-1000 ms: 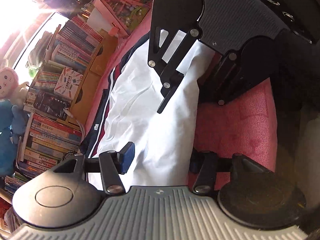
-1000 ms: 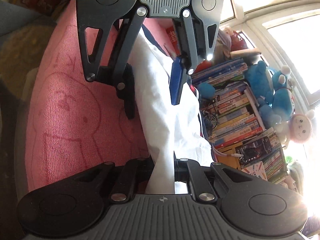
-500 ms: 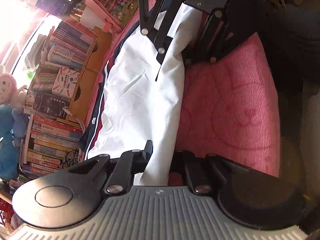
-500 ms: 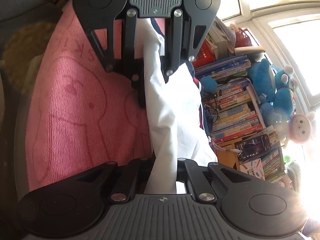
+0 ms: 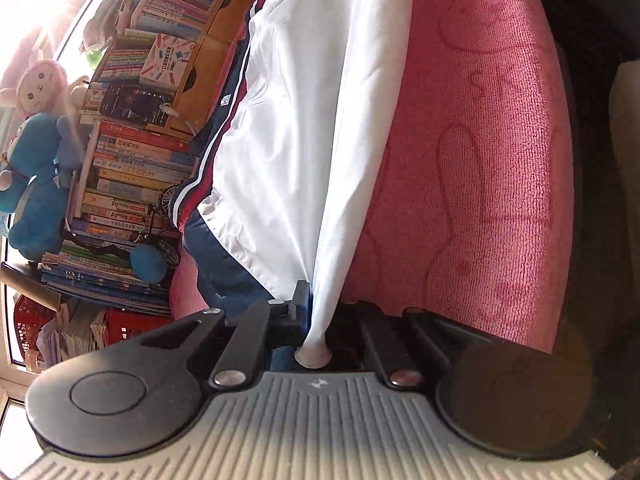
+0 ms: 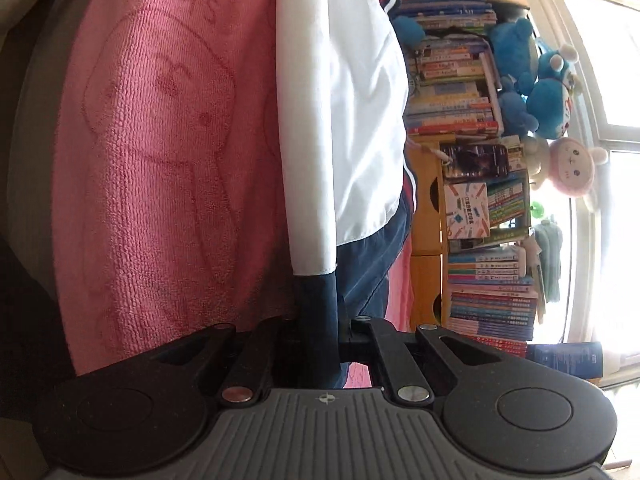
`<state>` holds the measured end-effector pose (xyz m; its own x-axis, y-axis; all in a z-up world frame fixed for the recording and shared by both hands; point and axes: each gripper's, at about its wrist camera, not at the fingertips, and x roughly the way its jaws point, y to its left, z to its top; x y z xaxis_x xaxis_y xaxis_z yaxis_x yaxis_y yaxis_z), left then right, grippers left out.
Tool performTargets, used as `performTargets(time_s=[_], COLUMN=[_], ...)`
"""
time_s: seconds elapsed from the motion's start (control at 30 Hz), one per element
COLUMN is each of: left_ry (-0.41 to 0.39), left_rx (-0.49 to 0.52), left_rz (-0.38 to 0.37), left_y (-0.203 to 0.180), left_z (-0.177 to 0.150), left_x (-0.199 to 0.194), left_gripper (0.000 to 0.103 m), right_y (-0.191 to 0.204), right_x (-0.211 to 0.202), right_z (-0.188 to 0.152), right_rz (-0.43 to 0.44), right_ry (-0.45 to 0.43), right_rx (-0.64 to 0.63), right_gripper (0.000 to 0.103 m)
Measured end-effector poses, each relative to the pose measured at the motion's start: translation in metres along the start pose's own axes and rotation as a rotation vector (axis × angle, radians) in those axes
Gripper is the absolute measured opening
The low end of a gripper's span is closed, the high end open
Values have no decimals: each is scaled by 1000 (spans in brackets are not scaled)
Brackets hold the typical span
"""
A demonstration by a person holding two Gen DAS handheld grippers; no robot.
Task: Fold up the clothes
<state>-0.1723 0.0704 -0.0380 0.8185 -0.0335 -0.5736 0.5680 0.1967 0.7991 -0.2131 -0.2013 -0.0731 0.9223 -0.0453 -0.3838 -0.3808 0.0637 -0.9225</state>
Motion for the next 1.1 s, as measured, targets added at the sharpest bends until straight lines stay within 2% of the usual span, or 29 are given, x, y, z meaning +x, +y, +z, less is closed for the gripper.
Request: performTargets(time_s=[0.13, 0.2, 0.3, 0.33, 0.37, 0.43, 0.47, 0.5, 0.53, 0.6, 0.67, 0.73, 0.83, 0.9, 0.93, 0.97, 1.03, 1.1], left_ry=[-19, -58, -71, -62, -53, -45, -42, -48, -61, -118, -186, -244, -295, -308, -312, -317, -310, -294], left_rx=[-13, -45, -123, -179, -236, -374, -447, -525, -607, -792, -922, -1022, -1103, -1111, -1109, -1107, -1062, -1015], left_rz=[-6, -10, -17, -39, -61, -106, -129, -143, -151, -165, -178, -185, -161, -158, -159, -160, -156, -144], left_y=[2, 5, 17, 25, 33, 49, 56, 64, 72, 91, 109, 124, 135, 130, 127, 124, 114, 108], left_z=[-12, -22, -37, -43, -49, -62, -69, -76, -81, -89, -84, -74, -41, -14, 0, 14, 37, 46], left_x=[-5, -10, -20, -25, -30, -42, -49, -56, -63, -75, -73, -65, -36, -17, -8, 1, 17, 30], left_gripper=[6, 12, 32, 44, 59, 80, 80, 80, 80, 80, 85, 85, 84, 83, 83, 83, 83, 82], right_y=[5, 6, 1, -3, -7, -19, -25, -32, -39, -59, -79, -94, -115, -118, -122, -122, -123, -126], right_x=[-5, -7, -10, -12, -15, -23, -28, -34, -40, -46, -49, -47, -41, -29, -10, 2, 11, 19], right_z=[-7, -12, -20, -23, -27, -32, -35, -39, -44, -56, -69, -68, -64, -54, -47, -36, -14, 7], right_rz=[-7, -8, -2, 12, 31, 80, 113, 143, 172, 300, 421, 447, 471, 498, 493, 456, 455, 461], right_ry=[-12, -20, -51, -61, -62, -26, -1, 24, 50, 86, 108, 25, -131, -225, -249, -234, -242, -253], right_rx=[-21, -20, 16, 37, 65, 146, 203, 272, 344, 564, 794, 976, 1241, 1416, 1512, 1576, 1556, 1524], right_gripper=[8, 9, 14, 16, 18, 33, 40, 51, 56, 56, 57, 57, 57, 57, 61, 63, 65, 65])
